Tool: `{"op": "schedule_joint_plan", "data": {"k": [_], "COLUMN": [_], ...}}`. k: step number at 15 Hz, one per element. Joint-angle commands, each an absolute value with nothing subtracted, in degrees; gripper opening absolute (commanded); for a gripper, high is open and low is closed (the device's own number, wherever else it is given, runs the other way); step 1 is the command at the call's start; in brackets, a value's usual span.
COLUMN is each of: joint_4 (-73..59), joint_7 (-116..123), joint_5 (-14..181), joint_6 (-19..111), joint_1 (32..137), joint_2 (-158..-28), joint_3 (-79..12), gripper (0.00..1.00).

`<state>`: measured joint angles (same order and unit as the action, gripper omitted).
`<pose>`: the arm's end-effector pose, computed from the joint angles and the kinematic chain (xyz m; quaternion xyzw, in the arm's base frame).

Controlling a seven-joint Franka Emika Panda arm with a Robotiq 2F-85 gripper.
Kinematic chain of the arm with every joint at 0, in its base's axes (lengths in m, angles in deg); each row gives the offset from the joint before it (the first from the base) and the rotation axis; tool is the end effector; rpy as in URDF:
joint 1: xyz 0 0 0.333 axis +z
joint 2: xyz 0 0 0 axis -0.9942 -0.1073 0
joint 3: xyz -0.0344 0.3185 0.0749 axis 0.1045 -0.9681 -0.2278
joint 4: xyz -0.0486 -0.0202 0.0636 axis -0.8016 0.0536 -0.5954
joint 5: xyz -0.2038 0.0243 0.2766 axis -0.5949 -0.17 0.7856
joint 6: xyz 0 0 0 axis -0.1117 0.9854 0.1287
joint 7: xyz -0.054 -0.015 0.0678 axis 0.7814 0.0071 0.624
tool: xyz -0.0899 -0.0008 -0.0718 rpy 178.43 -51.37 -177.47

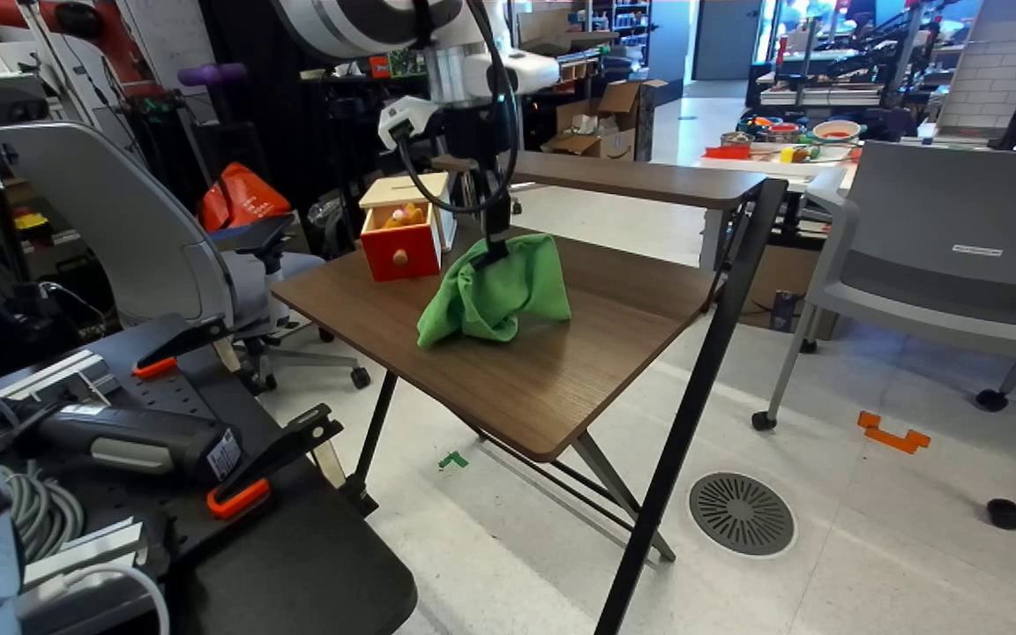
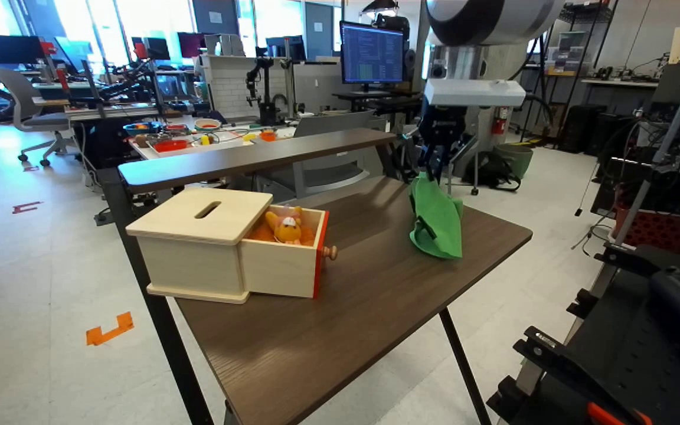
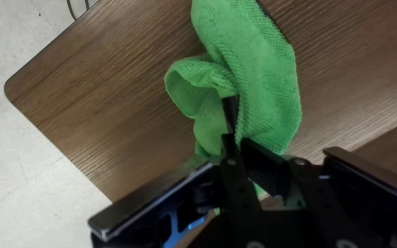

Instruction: Move the green towel to the left

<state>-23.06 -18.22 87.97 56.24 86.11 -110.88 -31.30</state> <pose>0.6120 -0.0389 0.2336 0.9636 -0.2655 0.0245 0.0176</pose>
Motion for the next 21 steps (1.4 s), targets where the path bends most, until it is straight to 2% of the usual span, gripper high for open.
{"op": "schedule_joint_plan", "data": {"k": [1, 10, 11, 13, 21], "joint_4": [-17.2, -15.7, -15.8, -16.4, -25.4], "joint_7": [-18.3, -17.0, -17.0, -17.1, -16.1], "joint_5": [89.3, 91.1, 91.1, 90.9, 90.9], "joint_6": [54.5, 54.2, 53.8, 53.3, 53.8], "joint_1": [87.3, 87.8, 87.7, 87.8, 86.2], "joint_2": [-117.2, -123.1, -123.1, -122.1, -104.7], "joint_3": [-31.9, -34.3, -34.1, -33.6, -32.0], "gripper": [0.02, 0.02, 0.34, 0.42, 0.99]}}
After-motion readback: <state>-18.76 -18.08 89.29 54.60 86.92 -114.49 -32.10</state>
